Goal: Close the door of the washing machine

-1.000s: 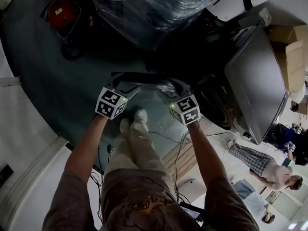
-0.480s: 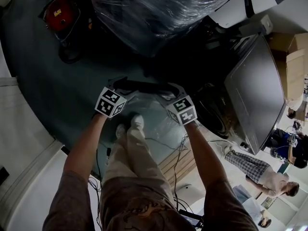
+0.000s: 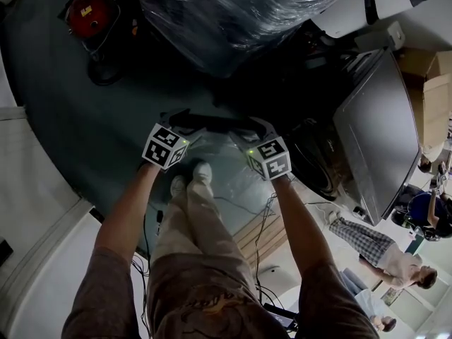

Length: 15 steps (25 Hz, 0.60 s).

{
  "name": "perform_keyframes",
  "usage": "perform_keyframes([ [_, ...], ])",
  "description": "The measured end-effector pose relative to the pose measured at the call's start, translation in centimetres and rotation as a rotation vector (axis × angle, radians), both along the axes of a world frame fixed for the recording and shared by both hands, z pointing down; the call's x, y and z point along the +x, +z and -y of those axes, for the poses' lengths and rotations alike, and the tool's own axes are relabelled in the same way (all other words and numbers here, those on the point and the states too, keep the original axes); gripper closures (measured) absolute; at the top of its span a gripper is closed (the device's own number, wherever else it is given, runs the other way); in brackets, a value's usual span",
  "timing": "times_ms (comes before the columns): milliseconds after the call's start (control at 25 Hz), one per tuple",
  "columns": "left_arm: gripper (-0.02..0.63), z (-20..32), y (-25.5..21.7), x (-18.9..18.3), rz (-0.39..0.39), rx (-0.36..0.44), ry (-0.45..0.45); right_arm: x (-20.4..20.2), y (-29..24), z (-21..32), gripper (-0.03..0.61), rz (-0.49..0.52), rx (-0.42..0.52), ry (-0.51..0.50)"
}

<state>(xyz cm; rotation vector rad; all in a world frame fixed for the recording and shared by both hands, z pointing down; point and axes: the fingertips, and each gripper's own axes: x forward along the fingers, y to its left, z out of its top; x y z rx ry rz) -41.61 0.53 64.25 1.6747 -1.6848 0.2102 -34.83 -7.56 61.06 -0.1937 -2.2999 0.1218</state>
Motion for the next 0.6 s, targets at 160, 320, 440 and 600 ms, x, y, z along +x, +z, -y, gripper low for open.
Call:
perform_keyframes([
  [160, 0.348, -0.9, 0.0, 0.5, -0.013, -0.003, -0.021, 0.4, 0.1, -0.3, 0.339, 0.011, -0.030, 0.040],
  [320, 0.367, -2.0, 0.0, 1.4, -0.030, -0.004, -0.032, 0.8, 0.0, -0.7, 0.339, 0.028, -0.049, 0.080],
  [440, 0.374, -2.9, 0.1, 2.5, -0.038, -0.009, -0.027, 1.4, -0.1, -1.1, 0.339, 0.031, -0.059, 0.097],
  [600, 0.393, -4.1, 0.2, 4.1, -0.041, -0.032, -0.019, 2.2, -0.2, -2.1, 0.339, 0.008, -0.021, 0.077],
])
